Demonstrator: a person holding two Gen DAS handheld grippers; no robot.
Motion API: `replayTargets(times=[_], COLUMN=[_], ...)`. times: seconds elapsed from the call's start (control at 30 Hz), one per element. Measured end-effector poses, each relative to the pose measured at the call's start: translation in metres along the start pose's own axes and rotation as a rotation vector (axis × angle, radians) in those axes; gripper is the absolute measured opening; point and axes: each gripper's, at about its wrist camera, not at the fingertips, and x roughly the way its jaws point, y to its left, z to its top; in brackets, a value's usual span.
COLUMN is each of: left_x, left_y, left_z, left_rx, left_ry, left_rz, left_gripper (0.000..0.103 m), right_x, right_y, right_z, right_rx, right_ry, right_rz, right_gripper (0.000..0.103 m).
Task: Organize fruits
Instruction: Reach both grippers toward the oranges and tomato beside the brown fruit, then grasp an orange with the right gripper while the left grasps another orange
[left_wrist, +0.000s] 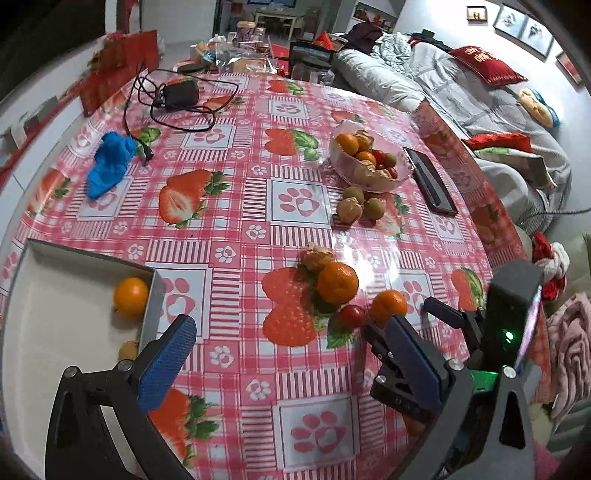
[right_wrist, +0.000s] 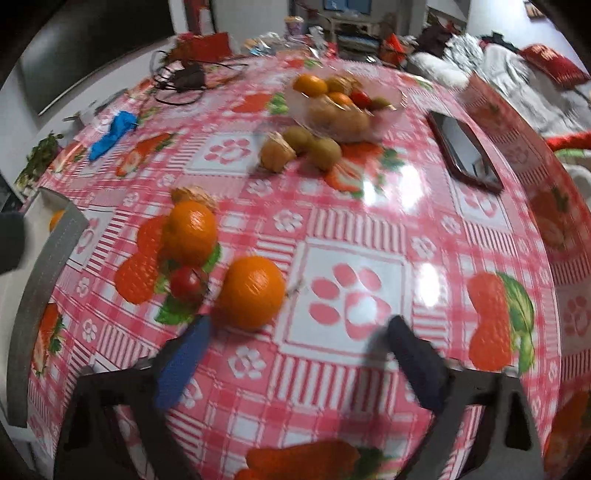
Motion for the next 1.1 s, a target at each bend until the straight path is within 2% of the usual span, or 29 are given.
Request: replayTargets(times=[0.07,0.13,0.17,0.23,0.27,0.3,0.6,0.7,0.77,0.8,0.83,0.87,1.1], left_x=[0.004,0.009,0.011,0.016,0.018,0.022,0.061,0.076,0.083,0.085,0.082,0.082,0.057], left_y=[0.002,0.005,0.005,0.003,0.002,0.0,-0.032,-0.036,-0.036,-0.036,-0.036,-0.036,-0.026], left_z=[0.002,0.005,0.006,0.008,0.009,0.01,0.01,0.01,0.009,0.008,0.008,0.008,-0.018], left_rx=[-0.012,-0.023,-0.023,-0.022,-0.021,-0.019,0.001,-0.022,-0.037,-0.045,-0.042,-0.041,0.022], left_ry=[-0.001,0.005,0.008,0.013,0.014,0.017,0.056,0.075,0.091,0.088,0.065,0.073,0.053], left_rz=[0.001,-0.003,-0.005,-0.004,-0.006,-0.009,-0.004,0.008,0.018,0.019,0.013,-0.004,0.044], left_gripper=[0.102,0.102,0.102,0.101,0.101,0.1,0.093,0.085,0.065,0.063,0.048,0.041,0.041], right_x=[0.0,0.001,0.002,0.002,0.001,0.0,-0.017,-0.024,-0.027,-0.028,-0.03,-0.031,-0.04], right_y=[0.003,0.004,0.004,0.005,0.005,0.005,-0.023,-0.033,-0.038,-0.04,-0.041,-0.043,-0.049], right_z=[0.005,0.009,0.01,0.011,0.012,0.012,-0.01,-0.019,-0.025,-0.028,-0.03,-0.032,-0.047], right_rx=[-0.018,-0.023,-0.023,-0.031,-0.038,-0.041,0.044,0.078,0.096,0.1,0.102,0.107,0.129], right_ry=[-0.023,-0.039,-0.038,-0.055,-0.062,-0.068,-0.068,-0.063,-0.06,-0.059,-0.06,-0.059,-0.06], right_rz=[0.008,0.017,0.028,0.023,0.04,0.05,0.1,0.103,0.104,0.103,0.101,0.101,0.102], right_gripper=[0.088,0.08,0.068,0.058,0.043,0.04,0.039,0.039,0.039,0.039,0.039,0.039,0.039])
